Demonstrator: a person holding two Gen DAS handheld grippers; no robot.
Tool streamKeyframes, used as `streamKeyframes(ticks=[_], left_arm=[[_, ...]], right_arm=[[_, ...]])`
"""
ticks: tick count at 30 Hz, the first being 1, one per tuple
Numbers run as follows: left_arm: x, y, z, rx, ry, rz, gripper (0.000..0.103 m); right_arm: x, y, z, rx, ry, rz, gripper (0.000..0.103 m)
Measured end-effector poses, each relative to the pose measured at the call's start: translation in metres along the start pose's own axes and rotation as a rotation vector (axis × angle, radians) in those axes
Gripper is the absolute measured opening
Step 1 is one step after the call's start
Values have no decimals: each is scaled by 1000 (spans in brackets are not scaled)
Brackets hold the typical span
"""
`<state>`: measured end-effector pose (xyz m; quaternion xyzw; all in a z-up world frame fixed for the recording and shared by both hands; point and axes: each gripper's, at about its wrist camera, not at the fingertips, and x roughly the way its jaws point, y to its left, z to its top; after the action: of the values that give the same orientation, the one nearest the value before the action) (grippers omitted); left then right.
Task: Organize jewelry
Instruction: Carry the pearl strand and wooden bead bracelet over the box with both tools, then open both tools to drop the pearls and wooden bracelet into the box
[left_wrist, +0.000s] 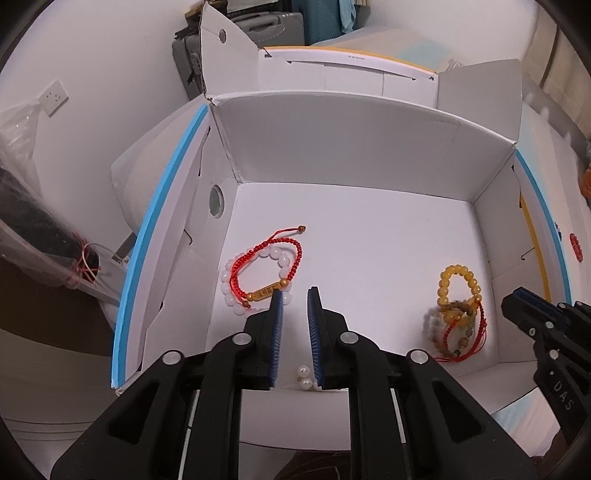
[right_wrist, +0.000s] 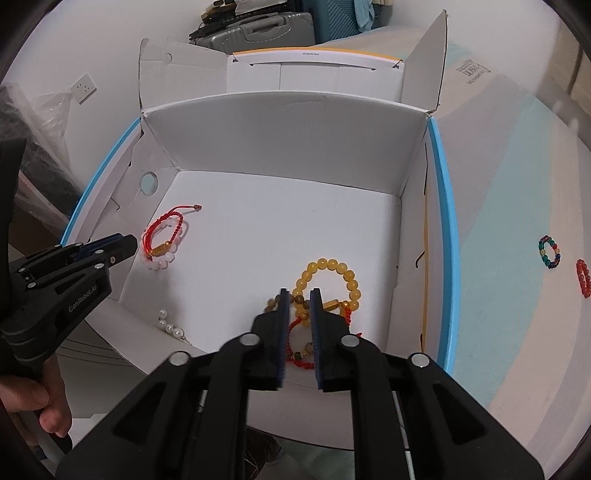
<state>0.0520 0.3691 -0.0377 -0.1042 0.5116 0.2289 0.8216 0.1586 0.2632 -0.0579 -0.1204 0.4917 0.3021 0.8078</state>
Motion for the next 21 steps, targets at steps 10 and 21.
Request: streamKeyframes(ticks=[10,21], left_arm=[[-14,0,4,-19,-67,43,72],[-33,-10,7,-17,-148,68,97]], right_arm=[[-22,2,3,-16,-79,7,63],[-60,-7,6,-44,-215,-54,89]])
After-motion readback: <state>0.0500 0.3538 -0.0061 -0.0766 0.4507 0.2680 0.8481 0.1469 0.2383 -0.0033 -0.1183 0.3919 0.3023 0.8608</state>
